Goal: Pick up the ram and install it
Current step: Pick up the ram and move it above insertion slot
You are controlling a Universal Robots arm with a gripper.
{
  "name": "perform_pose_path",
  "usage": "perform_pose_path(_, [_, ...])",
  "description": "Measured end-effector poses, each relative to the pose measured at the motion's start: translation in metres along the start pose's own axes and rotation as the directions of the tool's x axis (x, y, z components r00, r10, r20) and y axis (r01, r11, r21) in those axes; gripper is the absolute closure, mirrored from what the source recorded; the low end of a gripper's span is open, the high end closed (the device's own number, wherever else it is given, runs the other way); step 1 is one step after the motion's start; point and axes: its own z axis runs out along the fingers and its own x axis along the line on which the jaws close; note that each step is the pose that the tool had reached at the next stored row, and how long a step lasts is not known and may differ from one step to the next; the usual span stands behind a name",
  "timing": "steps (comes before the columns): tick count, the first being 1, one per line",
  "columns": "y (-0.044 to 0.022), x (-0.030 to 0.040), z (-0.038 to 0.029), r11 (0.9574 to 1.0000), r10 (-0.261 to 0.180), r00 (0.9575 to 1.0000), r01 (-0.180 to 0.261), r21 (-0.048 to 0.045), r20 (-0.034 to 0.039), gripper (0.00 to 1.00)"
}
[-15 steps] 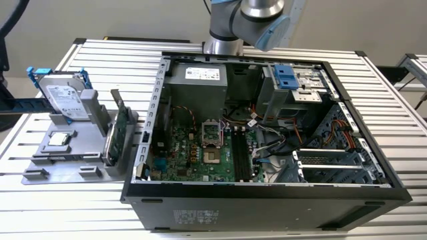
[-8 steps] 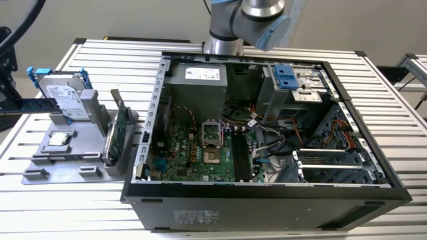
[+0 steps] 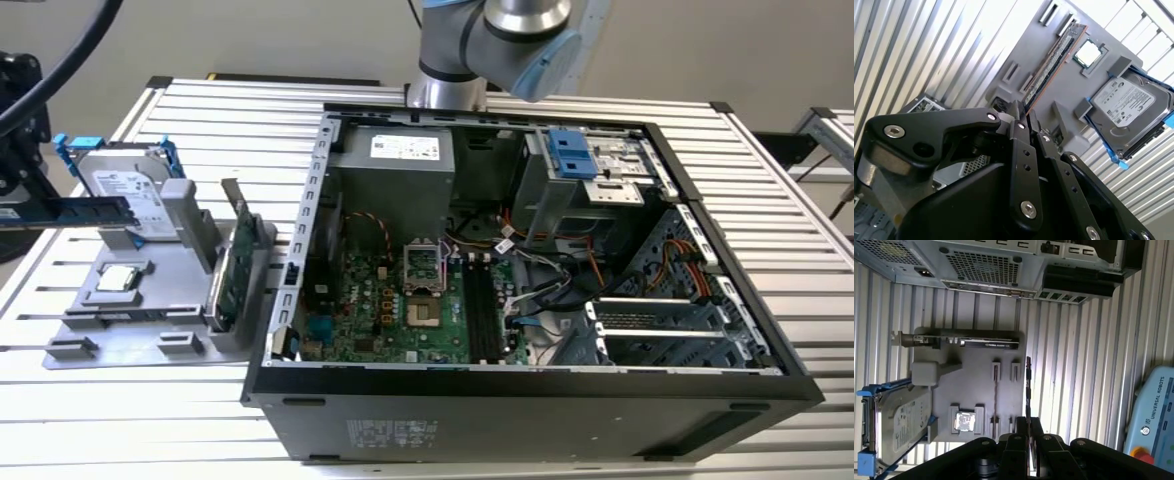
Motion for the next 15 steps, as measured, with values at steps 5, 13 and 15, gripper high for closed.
perform_pose_path(5, [0.0064, -0.0004, 0.0001, 1.0, 0.0, 1.0, 0.0, 0.0, 0.0, 1.0])
perform_pose_path(13, [0.0165, -0.0011, 0.0003, 1.0, 0.0, 1.0, 0.0, -0.0001, 0.0, 1.0])
perform_pose_path(15, [0.0191, -0.0013, 0.0004, 1.0, 0.0, 1.0, 0.0, -0.0001, 0.0, 1.0])
